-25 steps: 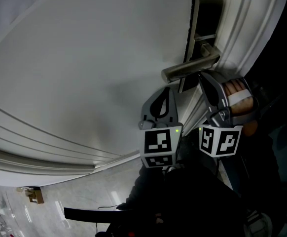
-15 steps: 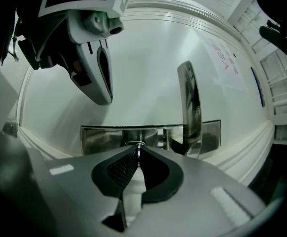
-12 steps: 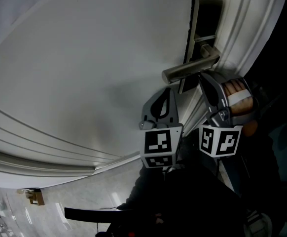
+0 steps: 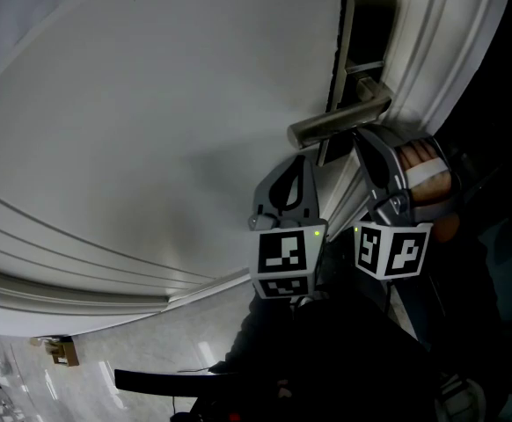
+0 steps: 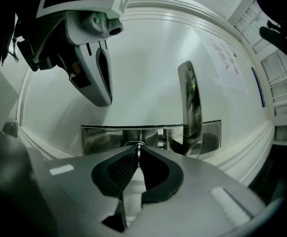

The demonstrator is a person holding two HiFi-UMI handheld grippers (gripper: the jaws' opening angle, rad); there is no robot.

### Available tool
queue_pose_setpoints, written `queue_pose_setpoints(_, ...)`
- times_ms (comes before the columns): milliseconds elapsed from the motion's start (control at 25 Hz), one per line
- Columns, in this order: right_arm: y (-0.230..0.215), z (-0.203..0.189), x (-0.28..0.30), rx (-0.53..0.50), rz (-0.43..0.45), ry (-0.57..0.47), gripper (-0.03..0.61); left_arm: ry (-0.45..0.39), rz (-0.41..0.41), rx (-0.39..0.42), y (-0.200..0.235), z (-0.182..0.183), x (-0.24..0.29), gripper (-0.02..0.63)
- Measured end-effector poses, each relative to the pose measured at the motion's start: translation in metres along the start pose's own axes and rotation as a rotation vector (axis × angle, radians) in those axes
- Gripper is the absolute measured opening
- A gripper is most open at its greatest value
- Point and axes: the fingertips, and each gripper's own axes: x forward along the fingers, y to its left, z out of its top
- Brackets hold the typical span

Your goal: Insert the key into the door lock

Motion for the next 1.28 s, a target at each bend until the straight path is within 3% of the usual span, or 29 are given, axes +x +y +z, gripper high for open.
queue_pose_setpoints(1280, 0.0, 0.0003, 0.0025, -0.005, 0.005, 0.002, 0.012, 0.0, -0.016, -0.007, -0.0035, -0.0006, 0.0038, 0.002)
